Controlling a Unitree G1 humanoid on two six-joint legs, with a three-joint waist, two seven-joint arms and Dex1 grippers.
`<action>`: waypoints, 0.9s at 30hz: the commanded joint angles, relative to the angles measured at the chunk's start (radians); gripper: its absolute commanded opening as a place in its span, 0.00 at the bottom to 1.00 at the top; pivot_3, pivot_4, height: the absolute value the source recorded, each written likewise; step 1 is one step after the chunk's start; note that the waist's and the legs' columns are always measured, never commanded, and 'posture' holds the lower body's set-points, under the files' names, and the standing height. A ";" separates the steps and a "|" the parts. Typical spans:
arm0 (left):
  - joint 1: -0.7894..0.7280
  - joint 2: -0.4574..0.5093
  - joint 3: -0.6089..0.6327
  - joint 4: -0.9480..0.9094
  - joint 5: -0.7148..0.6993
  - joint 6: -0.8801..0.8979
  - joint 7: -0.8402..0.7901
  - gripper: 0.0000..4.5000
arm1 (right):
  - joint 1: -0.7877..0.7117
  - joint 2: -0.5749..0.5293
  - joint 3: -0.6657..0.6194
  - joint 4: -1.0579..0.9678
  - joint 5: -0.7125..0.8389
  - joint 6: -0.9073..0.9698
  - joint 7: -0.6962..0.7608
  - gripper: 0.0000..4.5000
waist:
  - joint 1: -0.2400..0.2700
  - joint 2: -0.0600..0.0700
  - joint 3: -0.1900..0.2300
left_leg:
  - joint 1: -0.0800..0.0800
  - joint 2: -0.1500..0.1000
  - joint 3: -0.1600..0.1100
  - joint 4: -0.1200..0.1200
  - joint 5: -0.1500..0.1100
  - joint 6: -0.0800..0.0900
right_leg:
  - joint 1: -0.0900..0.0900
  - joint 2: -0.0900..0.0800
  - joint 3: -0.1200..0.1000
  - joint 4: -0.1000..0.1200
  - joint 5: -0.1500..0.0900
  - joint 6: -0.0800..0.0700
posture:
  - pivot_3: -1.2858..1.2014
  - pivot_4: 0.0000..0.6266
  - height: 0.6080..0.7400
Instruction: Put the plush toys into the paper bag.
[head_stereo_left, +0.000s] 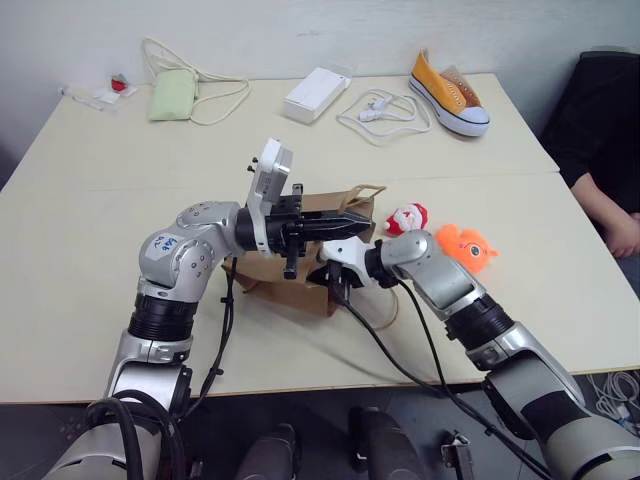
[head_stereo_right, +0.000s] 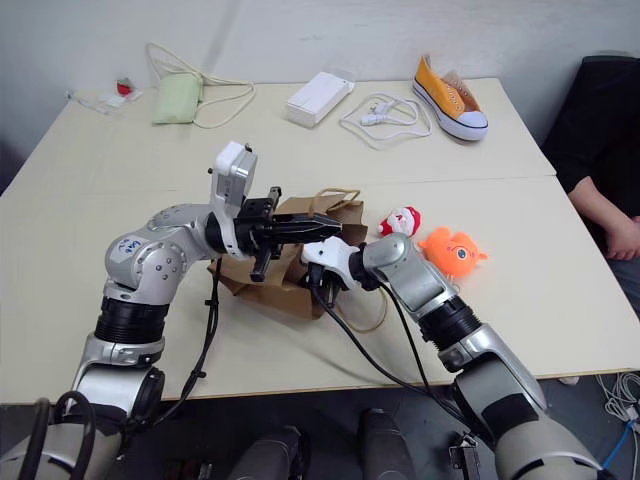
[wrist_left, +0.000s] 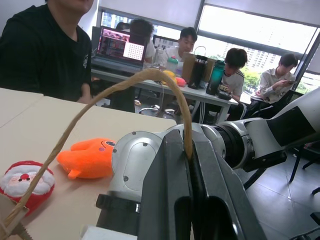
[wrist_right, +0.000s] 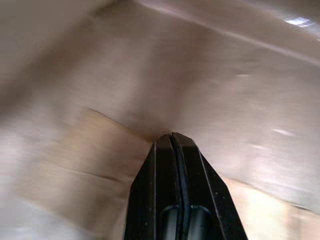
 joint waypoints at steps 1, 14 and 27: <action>-0.037 0.007 0.060 -0.043 -0.057 0.024 0.026 0.00 | 0.003 0.022 -0.009 0.045 -0.001 0.045 0.010 0.00 | 0.000 0.000 0.000 | 0.000 0.000 0.000 0.000 0.000 0.000 | 0.000 0.000 0.000 0.000 0.000 0.000 | 0.52 0.24 1.00; -0.033 0.026 0.056 -0.058 -0.064 0.061 0.066 0.00 | -0.031 0.043 0.003 0.199 -0.084 -0.038 -0.004 0.00 | -0.001 0.001 -0.002 | 0.003 0.000 0.000 0.001 0.000 -0.001 | 0.001 0.000 0.001 0.002 0.000 0.000 | 0.52 0.24 1.00; -0.024 0.014 0.020 -0.067 -0.045 0.013 0.051 0.00 | -0.114 0.283 -0.303 0.350 0.130 0.227 -0.170 0.00 | -0.001 0.001 -0.001 | 0.001 0.000 0.000 0.000 0.001 -0.003 | -0.002 0.000 0.000 0.007 -0.001 -0.002 | 0.52 0.24 1.00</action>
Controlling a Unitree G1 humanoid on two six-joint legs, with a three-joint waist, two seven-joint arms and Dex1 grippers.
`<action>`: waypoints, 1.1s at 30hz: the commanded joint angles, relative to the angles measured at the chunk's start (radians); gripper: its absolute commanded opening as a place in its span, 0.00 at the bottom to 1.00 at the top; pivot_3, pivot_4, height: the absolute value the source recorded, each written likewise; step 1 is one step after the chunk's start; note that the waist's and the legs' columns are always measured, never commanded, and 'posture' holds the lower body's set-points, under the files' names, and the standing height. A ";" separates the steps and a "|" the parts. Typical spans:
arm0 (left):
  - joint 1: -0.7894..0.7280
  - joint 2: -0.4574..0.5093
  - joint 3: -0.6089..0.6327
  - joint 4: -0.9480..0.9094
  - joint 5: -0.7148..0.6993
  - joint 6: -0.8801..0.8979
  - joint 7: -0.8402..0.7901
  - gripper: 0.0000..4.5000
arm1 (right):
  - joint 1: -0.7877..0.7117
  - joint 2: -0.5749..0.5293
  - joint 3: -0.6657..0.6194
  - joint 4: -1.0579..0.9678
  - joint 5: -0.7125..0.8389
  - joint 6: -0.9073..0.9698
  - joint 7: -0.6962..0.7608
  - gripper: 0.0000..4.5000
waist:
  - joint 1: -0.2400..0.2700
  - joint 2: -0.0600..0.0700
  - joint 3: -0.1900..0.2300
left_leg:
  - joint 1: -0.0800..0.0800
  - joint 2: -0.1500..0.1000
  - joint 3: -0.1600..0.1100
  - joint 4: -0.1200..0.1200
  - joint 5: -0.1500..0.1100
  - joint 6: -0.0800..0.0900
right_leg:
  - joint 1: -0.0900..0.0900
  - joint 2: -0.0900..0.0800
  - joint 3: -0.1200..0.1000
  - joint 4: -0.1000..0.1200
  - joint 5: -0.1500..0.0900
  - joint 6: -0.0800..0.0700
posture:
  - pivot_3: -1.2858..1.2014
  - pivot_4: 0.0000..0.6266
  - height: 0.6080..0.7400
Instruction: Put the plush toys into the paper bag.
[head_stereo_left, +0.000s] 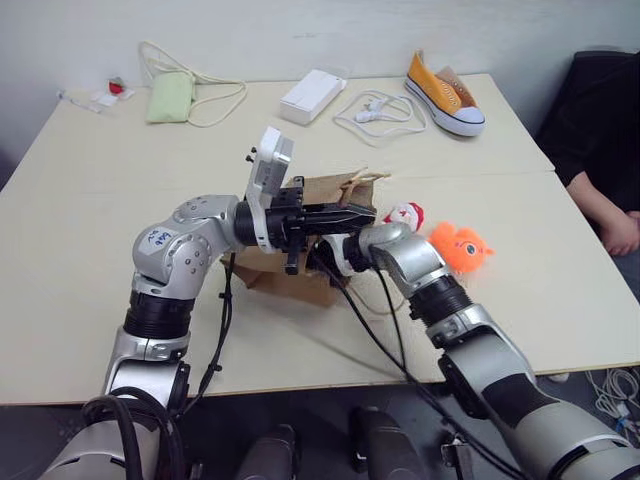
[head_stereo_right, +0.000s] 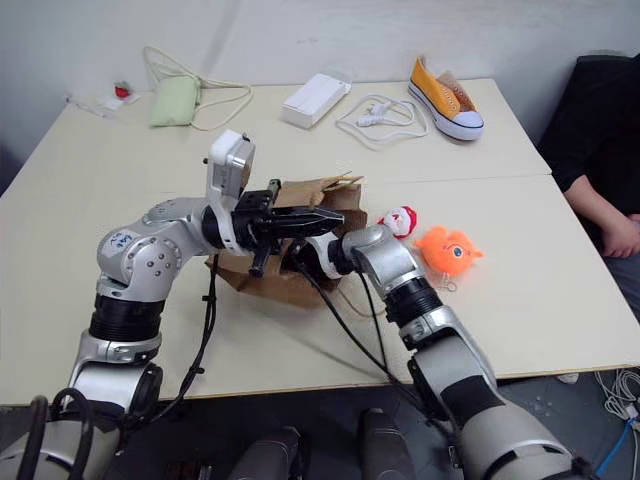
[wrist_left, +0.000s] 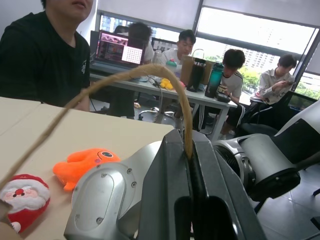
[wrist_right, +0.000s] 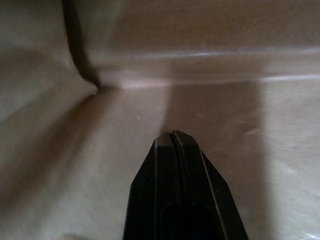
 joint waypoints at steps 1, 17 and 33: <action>-0.003 0.006 0.021 -0.022 0.001 -0.024 0.008 0.00 | 0.018 0.045 -0.087 0.050 0.030 0.058 -0.127 0.00 | 0.002 0.000 0.000 | 0.000 0.000 0.000 0.000 0.000 0.000 | 0.000 0.000 0.000 0.000 0.000 0.000 | 0.52 0.24 1.00; -0.023 0.018 0.122 0.066 0.012 -0.026 0.106 0.00 | 0.173 -0.072 0.028 -0.253 -0.081 -0.016 -0.185 0.00 | 0.006 0.004 -0.004 | 0.001 -0.002 -0.001 0.001 0.000 0.000 | 0.002 -0.002 -0.001 0.000 0.000 0.000 | 0.52 0.24 1.00; 0.047 0.091 0.106 0.057 0.039 -0.039 0.058 0.00 | 0.745 -0.462 -0.634 -1.350 0.254 0.476 -0.252 0.00 | 0.031 0.003 -0.003 | -0.003 -0.001 -0.001 -0.002 0.000 0.000 | -0.001 -0.001 0.000 -0.004 0.000 0.000 | 0.52 0.24 1.00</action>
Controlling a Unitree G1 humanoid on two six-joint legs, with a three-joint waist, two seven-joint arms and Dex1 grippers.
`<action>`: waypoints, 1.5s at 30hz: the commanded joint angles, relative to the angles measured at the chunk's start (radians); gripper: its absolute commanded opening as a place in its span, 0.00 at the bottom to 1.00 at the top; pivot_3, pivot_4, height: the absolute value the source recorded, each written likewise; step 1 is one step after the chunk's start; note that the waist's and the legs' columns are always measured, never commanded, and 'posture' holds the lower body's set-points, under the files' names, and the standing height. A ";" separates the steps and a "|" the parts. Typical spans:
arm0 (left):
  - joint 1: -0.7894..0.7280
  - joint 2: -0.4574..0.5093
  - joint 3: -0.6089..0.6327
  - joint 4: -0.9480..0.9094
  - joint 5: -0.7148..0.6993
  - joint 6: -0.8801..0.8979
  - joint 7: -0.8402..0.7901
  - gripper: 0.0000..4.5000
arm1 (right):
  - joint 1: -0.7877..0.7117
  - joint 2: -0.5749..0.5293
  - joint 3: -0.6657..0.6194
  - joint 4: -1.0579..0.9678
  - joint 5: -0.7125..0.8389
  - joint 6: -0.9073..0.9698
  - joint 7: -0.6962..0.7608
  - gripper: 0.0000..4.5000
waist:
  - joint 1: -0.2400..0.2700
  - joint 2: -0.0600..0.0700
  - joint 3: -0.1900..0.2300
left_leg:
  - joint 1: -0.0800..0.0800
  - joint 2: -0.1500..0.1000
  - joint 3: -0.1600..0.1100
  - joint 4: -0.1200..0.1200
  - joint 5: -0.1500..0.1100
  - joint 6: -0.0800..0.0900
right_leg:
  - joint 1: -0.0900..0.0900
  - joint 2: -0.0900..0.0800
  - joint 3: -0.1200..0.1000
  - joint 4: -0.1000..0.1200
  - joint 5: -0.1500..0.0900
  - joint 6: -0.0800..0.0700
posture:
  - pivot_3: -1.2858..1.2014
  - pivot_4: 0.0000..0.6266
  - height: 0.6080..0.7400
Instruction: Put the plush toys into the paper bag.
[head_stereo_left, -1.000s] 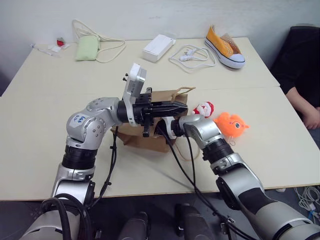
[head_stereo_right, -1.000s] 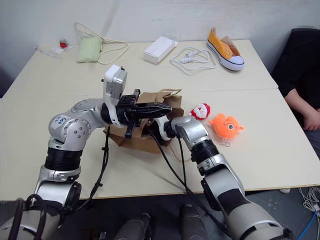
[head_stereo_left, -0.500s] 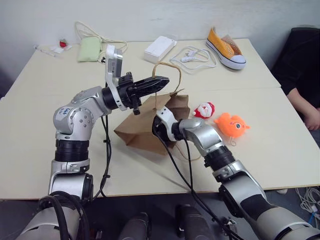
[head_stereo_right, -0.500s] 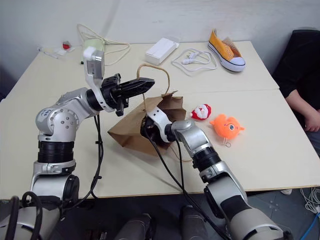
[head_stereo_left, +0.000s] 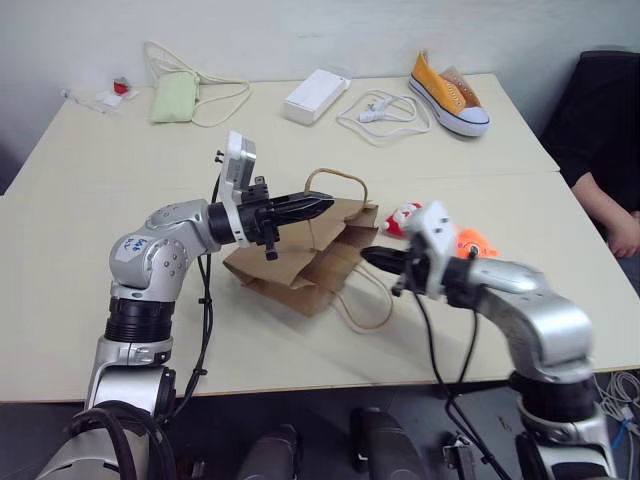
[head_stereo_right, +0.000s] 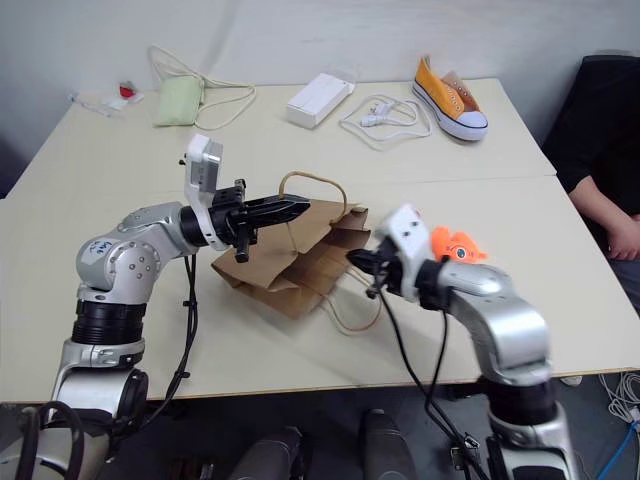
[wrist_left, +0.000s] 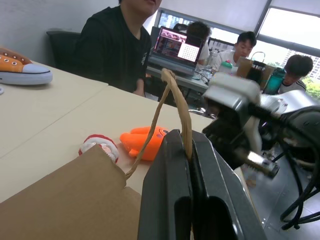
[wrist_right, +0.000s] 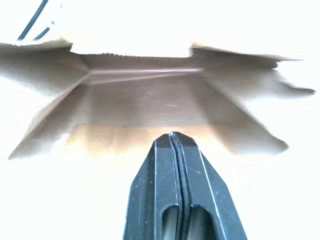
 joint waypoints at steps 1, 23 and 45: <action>-0.005 0.029 0.024 -0.018 -0.001 -0.016 -0.015 0.00 | 0.152 -0.078 -0.284 -0.175 0.063 0.107 -0.007 0.00 | 0.016 0.000 0.000 | 0.000 0.000 0.000 0.000 0.000 0.000 | 0.000 0.000 0.000 -0.002 0.000 0.000 | 0.52 0.24 1.00; -0.080 -0.035 0.066 0.068 0.004 -0.034 0.074 0.00 | 0.127 -0.032 -0.142 0.198 -0.141 -0.153 -0.406 0.99 | 0.032 0.000 0.000 | 0.004 -0.001 0.002 0.000 0.001 0.002 | 0.003 -0.001 0.002 -0.003 0.000 0.000 | 0.52 0.24 1.00; -0.097 -0.021 0.051 0.077 0.017 -0.021 0.071 0.00 | 0.203 -0.045 -0.297 -0.059 0.302 -0.028 -0.228 0.02 | 0.031 0.000 0.000 | 0.003 -0.001 0.002 0.000 0.001 0.002 | 0.003 0.000 0.002 -0.002 0.000 0.001 | 0.52 0.24 1.00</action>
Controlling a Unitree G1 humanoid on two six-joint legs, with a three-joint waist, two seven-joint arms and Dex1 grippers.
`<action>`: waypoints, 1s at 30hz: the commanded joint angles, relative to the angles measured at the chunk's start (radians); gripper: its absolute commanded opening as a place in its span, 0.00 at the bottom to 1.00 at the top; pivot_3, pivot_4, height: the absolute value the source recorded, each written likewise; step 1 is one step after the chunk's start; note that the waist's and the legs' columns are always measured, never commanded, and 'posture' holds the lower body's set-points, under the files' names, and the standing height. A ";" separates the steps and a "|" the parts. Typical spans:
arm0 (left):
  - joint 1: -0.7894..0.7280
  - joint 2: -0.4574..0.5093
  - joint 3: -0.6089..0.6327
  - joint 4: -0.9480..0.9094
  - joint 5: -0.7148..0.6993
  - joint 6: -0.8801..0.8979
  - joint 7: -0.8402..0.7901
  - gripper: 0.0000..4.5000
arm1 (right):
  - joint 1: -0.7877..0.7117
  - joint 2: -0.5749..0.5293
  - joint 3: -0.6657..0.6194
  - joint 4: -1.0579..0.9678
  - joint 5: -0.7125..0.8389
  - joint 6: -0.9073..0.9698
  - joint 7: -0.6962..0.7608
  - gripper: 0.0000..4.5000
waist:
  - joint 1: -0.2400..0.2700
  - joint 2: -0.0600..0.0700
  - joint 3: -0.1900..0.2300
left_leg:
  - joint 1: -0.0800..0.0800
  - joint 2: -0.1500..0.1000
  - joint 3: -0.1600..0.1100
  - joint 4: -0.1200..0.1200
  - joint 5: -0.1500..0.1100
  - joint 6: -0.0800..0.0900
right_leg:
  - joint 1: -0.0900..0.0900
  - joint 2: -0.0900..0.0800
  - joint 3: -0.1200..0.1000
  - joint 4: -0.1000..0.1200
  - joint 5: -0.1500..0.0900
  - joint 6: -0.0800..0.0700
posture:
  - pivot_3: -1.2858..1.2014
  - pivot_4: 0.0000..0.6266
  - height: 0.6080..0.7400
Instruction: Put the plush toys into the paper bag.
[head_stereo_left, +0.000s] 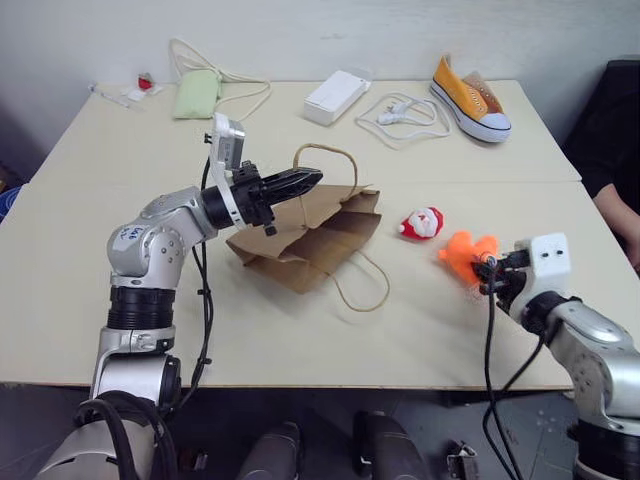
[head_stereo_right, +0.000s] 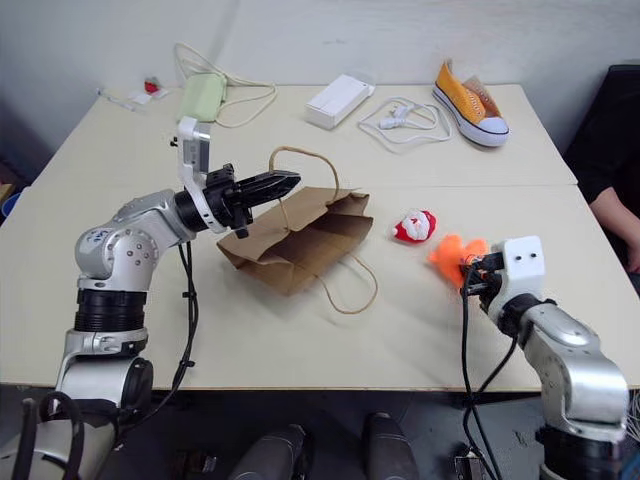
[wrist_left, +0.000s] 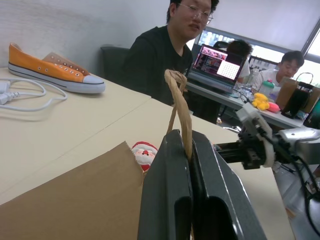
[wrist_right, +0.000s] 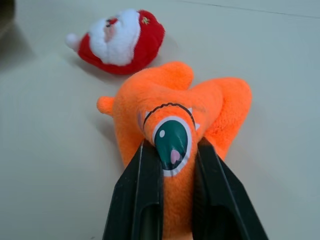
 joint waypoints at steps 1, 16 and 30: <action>-0.038 0.004 -0.005 -0.017 -0.004 -0.003 -0.020 0.00 | -0.022 -0.033 -0.067 -0.200 0.260 0.124 0.061 0.02 | -0.002 0.000 0.000 | 0.000 0.000 0.000 0.000 0.000 0.000 | 0.000 0.000 0.000 -0.001 0.000 0.000 | 0.52 0.24 1.00; -0.024 0.002 -0.042 -0.071 -0.011 0.003 -0.068 0.00 | -0.526 -0.008 0.495 0.077 0.172 0.221 -0.046 0.02 | -0.003 0.000 0.000 | -0.001 0.000 0.000 0.000 0.000 0.000 | -0.001 -0.001 -0.001 0.000 0.000 0.000 | 0.52 0.24 1.00; 0.021 0.000 -0.077 -0.126 0.001 -0.011 -0.084 0.00 | -0.801 0.190 0.453 0.457 0.177 0.298 0.004 0.02 | -0.027 0.000 0.000 | -0.002 0.001 -0.001 -0.001 0.000 0.000 | -0.001 0.000 -0.002 0.000 0.000 0.000 | 0.52 0.24 1.00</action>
